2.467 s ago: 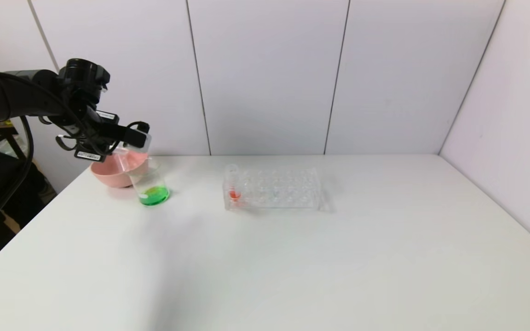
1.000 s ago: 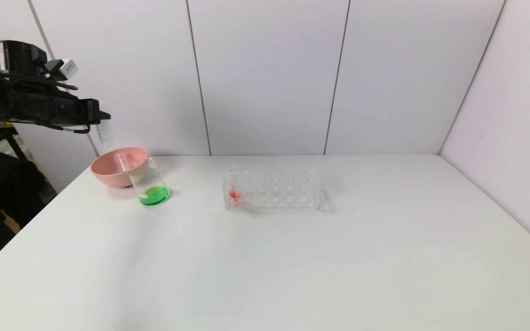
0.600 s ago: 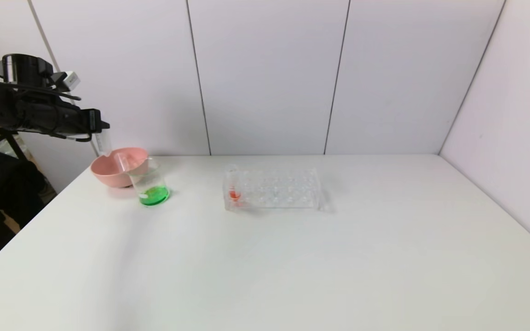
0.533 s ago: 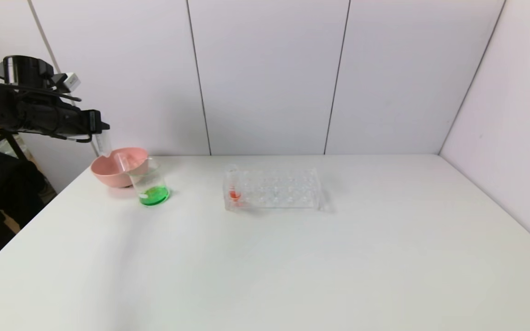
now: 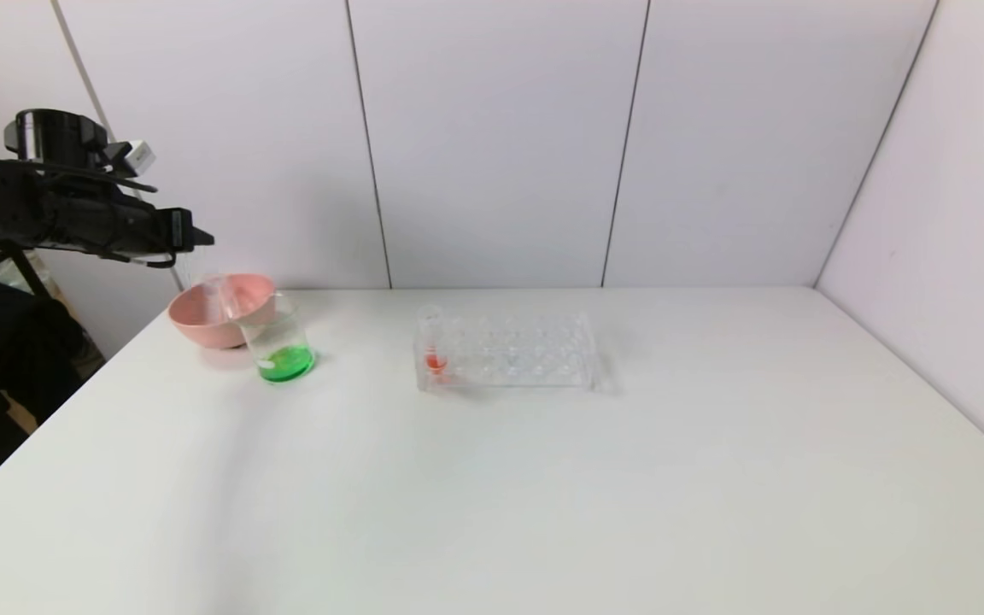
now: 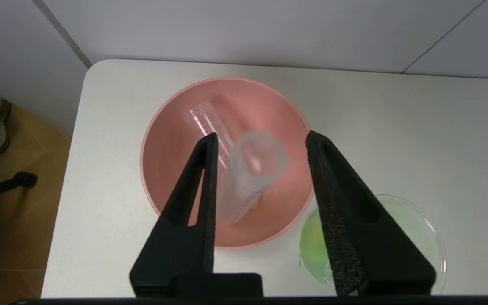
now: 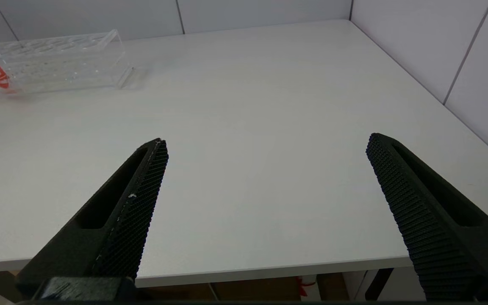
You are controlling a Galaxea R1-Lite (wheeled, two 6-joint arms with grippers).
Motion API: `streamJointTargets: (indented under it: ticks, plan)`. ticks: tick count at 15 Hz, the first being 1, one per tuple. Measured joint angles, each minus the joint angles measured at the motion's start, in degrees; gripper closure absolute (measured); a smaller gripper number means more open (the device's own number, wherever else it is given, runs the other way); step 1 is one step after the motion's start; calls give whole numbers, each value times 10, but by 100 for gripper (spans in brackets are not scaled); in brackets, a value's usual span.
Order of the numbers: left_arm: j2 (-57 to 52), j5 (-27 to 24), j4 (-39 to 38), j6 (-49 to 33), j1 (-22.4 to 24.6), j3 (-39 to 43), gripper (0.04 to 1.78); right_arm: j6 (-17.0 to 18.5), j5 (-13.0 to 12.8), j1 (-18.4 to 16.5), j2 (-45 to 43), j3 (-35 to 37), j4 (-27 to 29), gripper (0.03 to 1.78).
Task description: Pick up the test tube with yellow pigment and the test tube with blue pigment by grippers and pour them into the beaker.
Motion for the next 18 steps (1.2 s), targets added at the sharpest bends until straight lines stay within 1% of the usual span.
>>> streamJointTargets:
  ticks: [3,4,5,7,9,13,15,18]
  plan:
    - [0,0,1,2,0,-5,54,0,0,0,0,0,0,10]
    - [0,0,1,2,0,-5,41,0,0,0,0,0,0,10]
    - [0,0,1,2,0,-6,28,0,0,0,0,0,0,10]
    - [0,0,2,3,0,-8,12,0,0,0,0,0,0,10]
    - [-5,1,2,8,-2,-15,5,0,0,0,0,0,0,10]
    - [-45,1,1,9,-12,-22,6,0,0,0,0,0,0,10]
    - [-93,-2,-2,8,-19,-15,6,0,0,0,0,0,0,10]
    - [-189,-7,-4,3,-32,19,6,0,0,0,0,0,0,10]
